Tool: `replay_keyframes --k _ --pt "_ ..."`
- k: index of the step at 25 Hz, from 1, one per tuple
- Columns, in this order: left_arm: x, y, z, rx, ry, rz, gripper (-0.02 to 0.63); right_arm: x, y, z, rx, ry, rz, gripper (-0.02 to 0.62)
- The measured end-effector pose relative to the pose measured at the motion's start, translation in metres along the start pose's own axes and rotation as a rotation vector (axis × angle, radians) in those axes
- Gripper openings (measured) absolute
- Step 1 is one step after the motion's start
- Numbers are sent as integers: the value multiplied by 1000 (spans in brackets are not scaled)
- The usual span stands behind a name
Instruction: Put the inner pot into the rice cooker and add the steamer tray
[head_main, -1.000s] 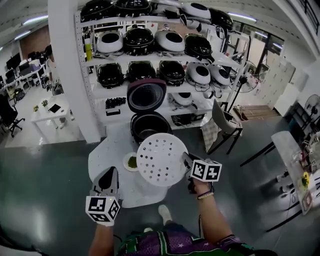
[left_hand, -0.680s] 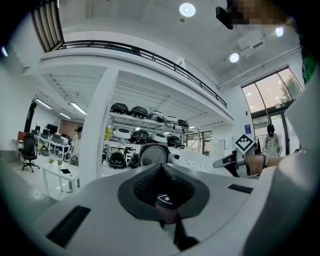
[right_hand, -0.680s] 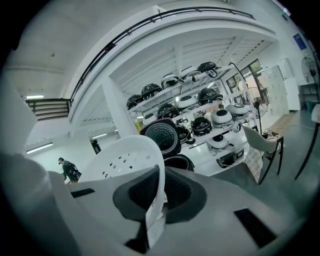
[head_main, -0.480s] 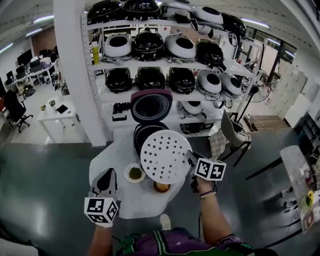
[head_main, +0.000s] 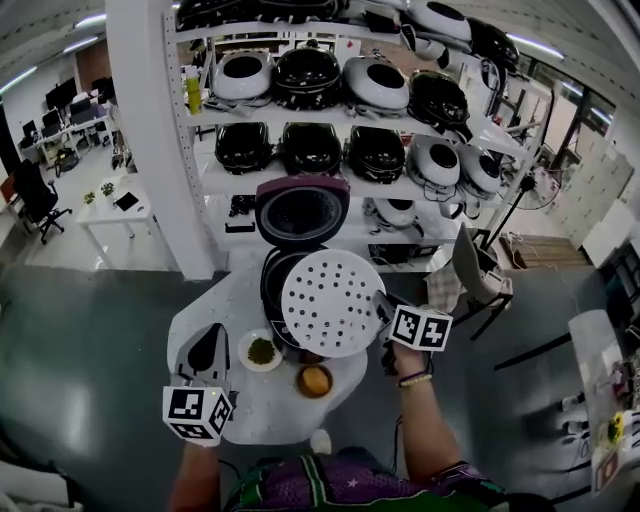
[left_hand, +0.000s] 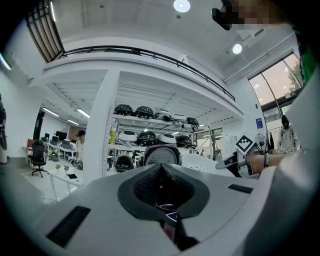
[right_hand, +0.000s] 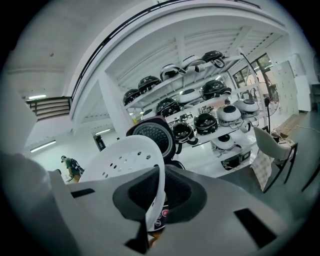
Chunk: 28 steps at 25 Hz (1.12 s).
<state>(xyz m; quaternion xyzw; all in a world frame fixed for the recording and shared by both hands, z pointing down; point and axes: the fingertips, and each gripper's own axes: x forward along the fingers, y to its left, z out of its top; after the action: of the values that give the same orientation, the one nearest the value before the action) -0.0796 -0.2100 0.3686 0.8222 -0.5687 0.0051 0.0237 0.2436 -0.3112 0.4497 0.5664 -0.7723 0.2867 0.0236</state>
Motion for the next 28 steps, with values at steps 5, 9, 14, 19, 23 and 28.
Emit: replay_keyframes --k 5,9,14,19,23,28 --pt "24 0 -14 6 28 29 21 37 -20 -1 -7 45 15 25" --pt "47 6 -21 -1 41 68 21 68 -39 -2 -3 86 22 25" --pt "65 7 -34 5 56 115 21 108 -58 -9 -12 149 37 25" --pt "66 26 -46 -12 81 205 21 146 -71 -13 -21 210 44 25" --pt "64 35 -59 -31 101 252 21 174 -79 -21 -22 253 43 25" --pt "67 36 -65 -35 109 271 21 204 -86 -31 -23 311 23 25"
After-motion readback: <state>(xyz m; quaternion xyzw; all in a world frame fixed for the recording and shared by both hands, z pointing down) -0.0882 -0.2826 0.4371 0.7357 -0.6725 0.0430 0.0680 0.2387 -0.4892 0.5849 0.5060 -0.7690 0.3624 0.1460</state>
